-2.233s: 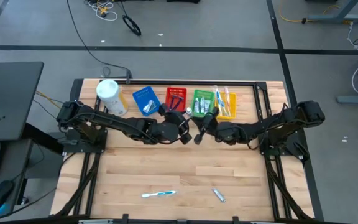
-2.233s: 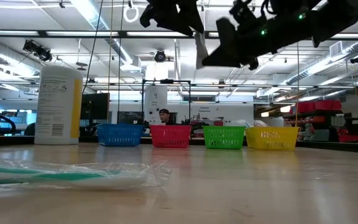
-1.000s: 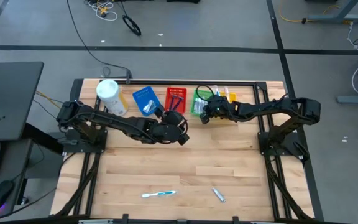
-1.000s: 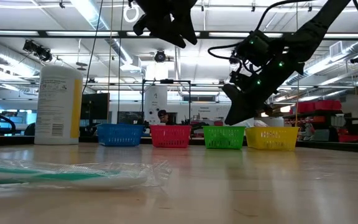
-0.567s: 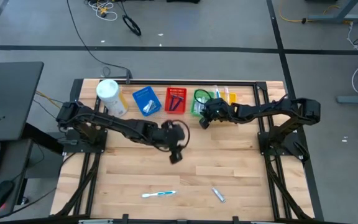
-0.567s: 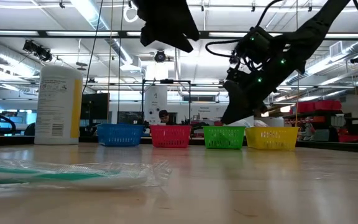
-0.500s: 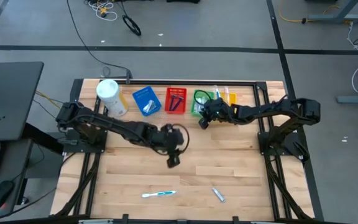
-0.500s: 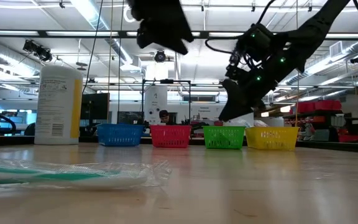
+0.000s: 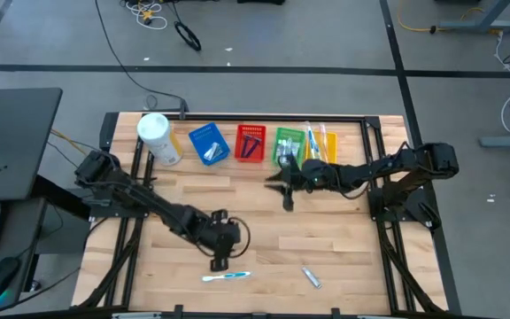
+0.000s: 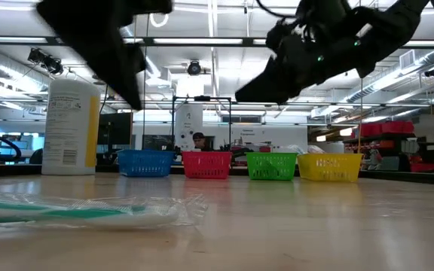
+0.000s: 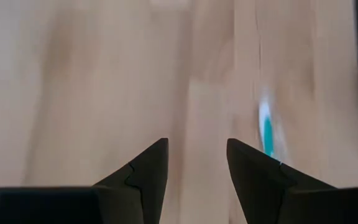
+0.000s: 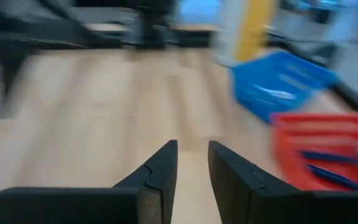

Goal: Pick & Place Travel size toiletries
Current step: Put the silver nail cutter into the blue basket, then put the green toothbrush into the yellow basket

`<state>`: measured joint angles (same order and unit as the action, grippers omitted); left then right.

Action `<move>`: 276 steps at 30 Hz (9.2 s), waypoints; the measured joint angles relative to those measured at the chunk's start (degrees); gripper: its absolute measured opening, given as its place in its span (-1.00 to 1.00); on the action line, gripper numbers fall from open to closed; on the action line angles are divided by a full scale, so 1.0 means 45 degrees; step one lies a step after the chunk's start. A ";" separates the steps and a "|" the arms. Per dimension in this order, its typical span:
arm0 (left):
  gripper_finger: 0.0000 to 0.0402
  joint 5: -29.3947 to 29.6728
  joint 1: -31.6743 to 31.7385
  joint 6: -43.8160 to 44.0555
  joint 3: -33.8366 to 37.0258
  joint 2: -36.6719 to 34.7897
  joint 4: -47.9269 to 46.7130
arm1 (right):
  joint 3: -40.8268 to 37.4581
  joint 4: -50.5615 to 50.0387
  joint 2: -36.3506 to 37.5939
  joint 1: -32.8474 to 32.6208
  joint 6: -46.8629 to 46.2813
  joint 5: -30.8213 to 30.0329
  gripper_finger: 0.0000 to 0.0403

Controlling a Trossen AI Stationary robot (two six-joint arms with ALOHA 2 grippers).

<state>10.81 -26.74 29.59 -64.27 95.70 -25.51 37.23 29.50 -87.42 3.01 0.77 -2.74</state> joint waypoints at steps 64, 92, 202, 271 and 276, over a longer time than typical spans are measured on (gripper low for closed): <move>-0.15 -0.0457 -0.0331 -0.1750 0.1054 0.0000 0.0694 | 0.4313 -1.0915 -0.3900 -1.0171 -1.2260 -0.0056 -0.02; -0.15 0.2446 -0.0186 -0.1031 0.1049 0.0000 0.1873 | 0.4211 -1.1303 -0.2998 -0.8657 -0.6497 -0.4173 -0.83; -0.35 0.3997 1.1413 -0.2659 0.1054 -0.0005 -0.1579 | 0.4260 -0.8127 -0.2283 -0.3757 -0.4408 -0.3245 -0.18; -0.37 0.5741 0.2015 0.0601 0.2292 -0.6547 -0.0720 | 0.5842 0.0014 -0.8991 -0.7176 -0.2563 -0.2194 -0.44; -0.37 0.5746 0.2015 0.0604 0.2292 -0.6547 -0.0720 | 0.5797 0.0104 -0.9012 -0.7113 -0.2356 -0.2147 -0.75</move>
<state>36.66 -17.67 32.31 -53.95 66.24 -28.75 63.32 29.97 -127.97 -28.99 -9.84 -12.40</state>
